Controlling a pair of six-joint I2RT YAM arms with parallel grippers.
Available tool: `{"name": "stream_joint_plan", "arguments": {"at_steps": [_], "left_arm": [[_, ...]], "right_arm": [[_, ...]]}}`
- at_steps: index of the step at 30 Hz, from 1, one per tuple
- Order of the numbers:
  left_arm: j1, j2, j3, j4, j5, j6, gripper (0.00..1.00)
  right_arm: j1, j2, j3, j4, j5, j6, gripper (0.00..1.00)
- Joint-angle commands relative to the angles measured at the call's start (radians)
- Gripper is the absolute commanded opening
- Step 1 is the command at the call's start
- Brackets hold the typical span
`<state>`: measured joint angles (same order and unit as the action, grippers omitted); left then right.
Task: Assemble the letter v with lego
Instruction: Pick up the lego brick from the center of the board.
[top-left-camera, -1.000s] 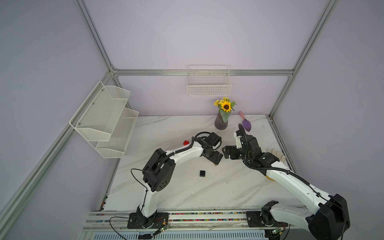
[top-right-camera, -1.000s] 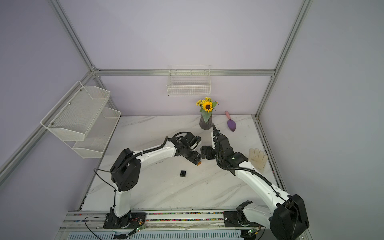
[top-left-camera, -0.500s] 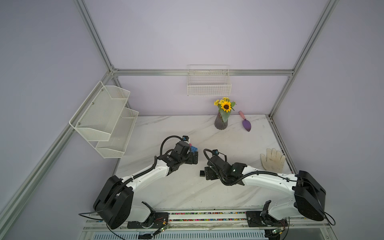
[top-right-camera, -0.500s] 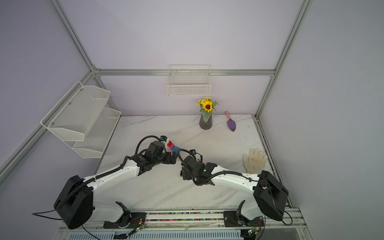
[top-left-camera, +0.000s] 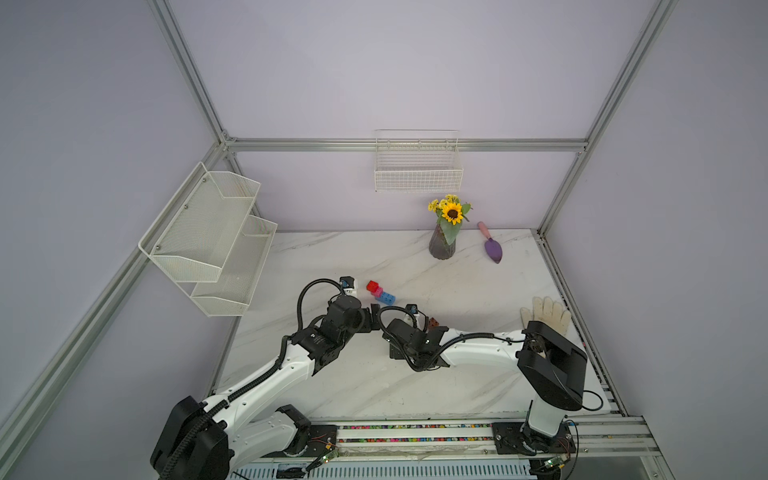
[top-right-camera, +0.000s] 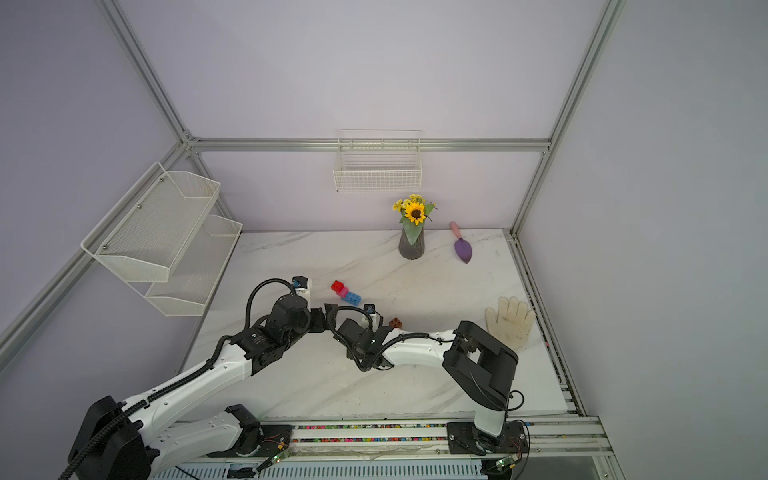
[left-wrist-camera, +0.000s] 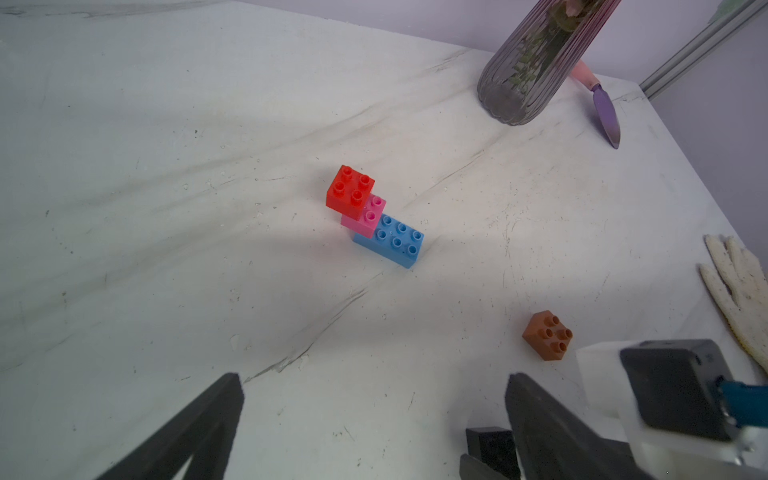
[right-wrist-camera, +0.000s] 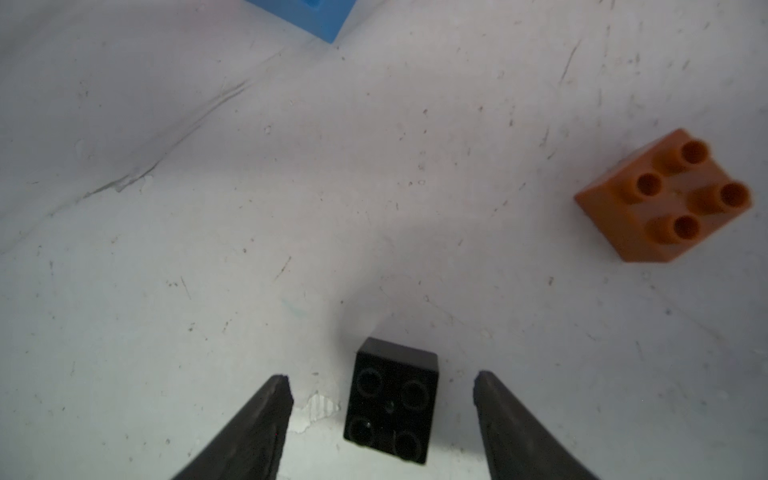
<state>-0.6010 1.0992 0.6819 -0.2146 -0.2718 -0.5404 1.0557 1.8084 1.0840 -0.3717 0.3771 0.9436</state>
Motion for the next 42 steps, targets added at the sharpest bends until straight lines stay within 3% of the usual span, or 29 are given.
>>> {"name": "stream_joint_plan", "arguments": {"at_steps": [1, 10, 12, 24, 27, 42], "left_arm": [[0.010, -0.019, 0.004, 0.030, -0.030, -0.013, 1.00], [0.017, -0.015, -0.019, 0.050, -0.021, -0.016, 1.00], [0.018, -0.016, -0.025, 0.053, -0.020, -0.018, 1.00], [0.026, -0.017, -0.033, 0.054, -0.007, -0.021, 1.00], [0.027, -0.019, -0.036, 0.053, -0.009, -0.018, 1.00], [0.031, -0.035, -0.053, 0.051, -0.012, -0.029, 1.00]], "right_arm": [[0.010, 0.018, 0.019, 0.001, 0.036, 0.061, 0.66], [0.013, 0.037, 0.031, -0.032, 0.075, 0.086, 0.66], [0.013, 0.039, 0.032, -0.031, 0.074, 0.089, 0.58], [0.015, 0.077, 0.046, -0.041, 0.072, 0.085, 0.55], [0.015, 0.076, 0.048, -0.043, 0.075, 0.084, 0.44], [0.030, 0.084, 0.050, -0.101, 0.095, 0.087, 0.39]]}}
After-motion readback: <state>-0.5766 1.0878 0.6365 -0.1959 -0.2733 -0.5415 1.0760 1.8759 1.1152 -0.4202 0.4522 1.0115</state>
